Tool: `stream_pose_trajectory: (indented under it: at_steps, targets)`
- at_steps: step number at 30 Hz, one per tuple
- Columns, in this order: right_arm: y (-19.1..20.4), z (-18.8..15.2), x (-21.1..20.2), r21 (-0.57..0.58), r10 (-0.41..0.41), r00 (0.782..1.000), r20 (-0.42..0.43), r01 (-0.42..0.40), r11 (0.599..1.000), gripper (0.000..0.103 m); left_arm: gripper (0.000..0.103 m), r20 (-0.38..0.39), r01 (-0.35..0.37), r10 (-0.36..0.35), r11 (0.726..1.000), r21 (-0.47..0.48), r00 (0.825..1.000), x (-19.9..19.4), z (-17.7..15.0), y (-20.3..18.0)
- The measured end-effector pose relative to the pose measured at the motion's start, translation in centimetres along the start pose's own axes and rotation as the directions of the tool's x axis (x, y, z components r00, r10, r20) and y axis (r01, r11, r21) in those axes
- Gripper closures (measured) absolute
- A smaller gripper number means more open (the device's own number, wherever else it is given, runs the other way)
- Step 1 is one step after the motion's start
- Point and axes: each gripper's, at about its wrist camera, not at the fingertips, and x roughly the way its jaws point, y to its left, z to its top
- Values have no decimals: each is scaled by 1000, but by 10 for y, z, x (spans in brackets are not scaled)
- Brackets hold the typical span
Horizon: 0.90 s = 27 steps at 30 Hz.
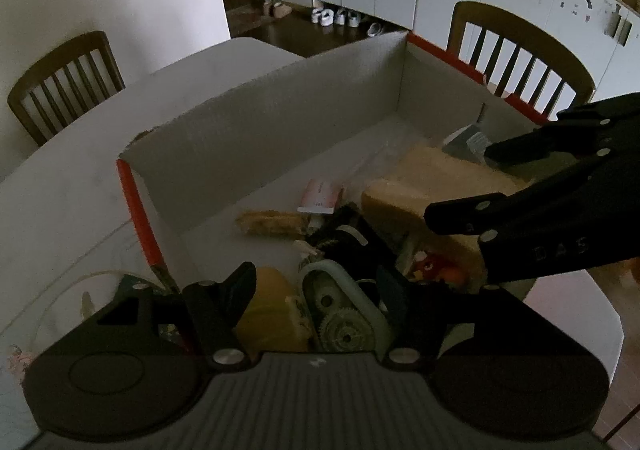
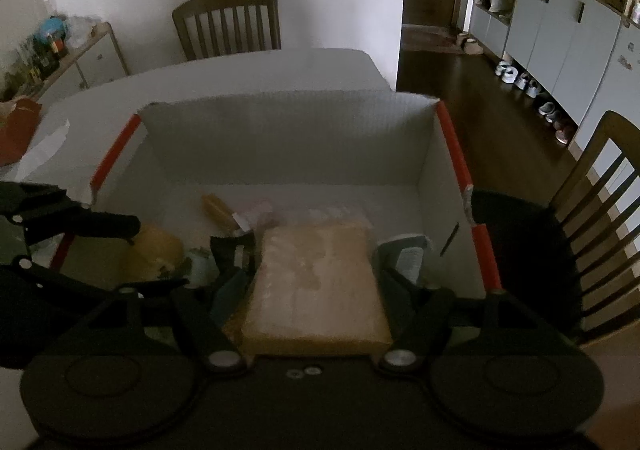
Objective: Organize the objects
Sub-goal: 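Open the right tool to drop the bread bag while the left tool releases the tape dispenser, then withdraw both open tools from the box back over the table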
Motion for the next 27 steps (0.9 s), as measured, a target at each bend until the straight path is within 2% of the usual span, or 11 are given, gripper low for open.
stream_pose_trajectory:
  at_steps: [7,16,27]
  targets:
    - [-2,-2,-28,15,17,999,43,-17,1000,28,38,29,9,-8,999,-36,1000,-17,-7,3]
    - [14,-3,-58,9,55,993,106,-56,998,27,38,94,34,-25,995,-95,995,-48,-16,19]
    - [44,-2,-73,16,67,988,136,-70,997,24,38,159,55,-34,989,-134,987,-85,-32,44]
